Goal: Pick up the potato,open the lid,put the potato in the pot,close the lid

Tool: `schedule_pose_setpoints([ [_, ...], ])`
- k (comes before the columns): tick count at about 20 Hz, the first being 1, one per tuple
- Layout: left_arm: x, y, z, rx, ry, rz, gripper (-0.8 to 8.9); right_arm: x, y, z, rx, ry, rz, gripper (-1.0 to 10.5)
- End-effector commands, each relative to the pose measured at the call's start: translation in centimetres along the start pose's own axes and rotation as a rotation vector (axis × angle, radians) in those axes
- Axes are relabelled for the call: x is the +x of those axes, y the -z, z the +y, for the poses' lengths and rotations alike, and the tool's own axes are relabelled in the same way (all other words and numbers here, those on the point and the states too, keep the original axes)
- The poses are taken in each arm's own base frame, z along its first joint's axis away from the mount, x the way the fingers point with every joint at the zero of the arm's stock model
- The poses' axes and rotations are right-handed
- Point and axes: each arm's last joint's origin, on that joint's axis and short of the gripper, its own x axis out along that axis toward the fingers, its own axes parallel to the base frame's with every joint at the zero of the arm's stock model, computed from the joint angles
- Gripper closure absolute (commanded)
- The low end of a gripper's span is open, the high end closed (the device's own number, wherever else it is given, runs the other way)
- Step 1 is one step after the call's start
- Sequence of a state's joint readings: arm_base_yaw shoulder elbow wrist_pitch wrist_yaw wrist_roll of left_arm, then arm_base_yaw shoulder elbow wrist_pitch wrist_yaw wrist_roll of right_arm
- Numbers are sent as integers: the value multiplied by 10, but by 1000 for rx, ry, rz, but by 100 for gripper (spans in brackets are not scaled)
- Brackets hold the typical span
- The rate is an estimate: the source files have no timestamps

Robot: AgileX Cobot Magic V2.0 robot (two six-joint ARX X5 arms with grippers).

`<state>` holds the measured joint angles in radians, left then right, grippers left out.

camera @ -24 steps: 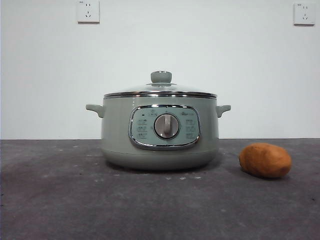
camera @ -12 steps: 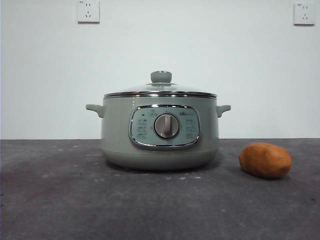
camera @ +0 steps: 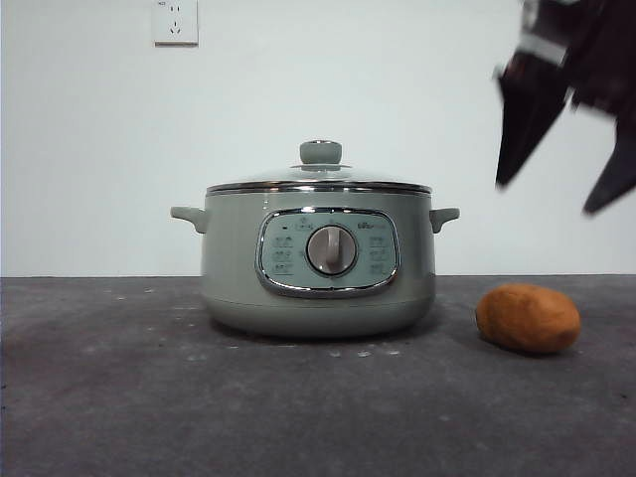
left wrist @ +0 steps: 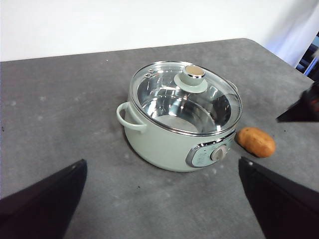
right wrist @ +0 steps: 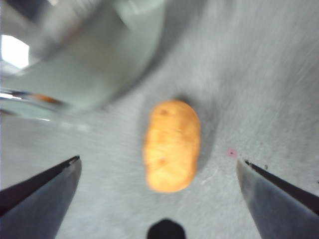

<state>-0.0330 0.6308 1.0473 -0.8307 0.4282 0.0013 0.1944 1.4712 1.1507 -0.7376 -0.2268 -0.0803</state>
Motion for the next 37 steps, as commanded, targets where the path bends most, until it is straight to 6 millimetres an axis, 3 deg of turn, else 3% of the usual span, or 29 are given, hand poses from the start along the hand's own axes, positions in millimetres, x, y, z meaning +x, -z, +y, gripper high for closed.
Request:
schedule_pose_setpoints([
  [1, 2, -2, 1, 3, 0, -2, 215, 27, -2, -1, -31, 18, 58, 350],
  [4, 6, -3, 3, -4, 1, 14, 215, 55, -1, -3, -40, 39, 123, 351],
  [8, 11, -3, 5, -12, 0, 31, 215, 78, -1, -6, -43, 42, 150, 355],
  [11, 16, -4, 7, -19, 0, 47, 215, 87, 0, -6, -43, 43, 168, 542],
  [15, 22, -4, 10, -29, 1, 68, 215, 91, 1, -5, -41, 38, 176, 586],
  [21, 26, -5, 12, -36, 1, 83, 215, 91, 1, -3, -39, -6, 173, 963],
  [24, 27, -5, 12, -36, 1, 83, 215, 89, 1, -2, -21, -3, 170, 963],
  [28, 32, -7, 14, -37, 12, 86, 215, 60, -3, 3, -28, 0, 114, 963],
  [33, 56, -19, 15, 8, 102, 43, 216, -22, -1, 20, -63, 10, -79, 963],
  [37, 92, -32, 6, 64, 192, 29, 216, -87, 19, 34, -89, 17, -221, 963],
])
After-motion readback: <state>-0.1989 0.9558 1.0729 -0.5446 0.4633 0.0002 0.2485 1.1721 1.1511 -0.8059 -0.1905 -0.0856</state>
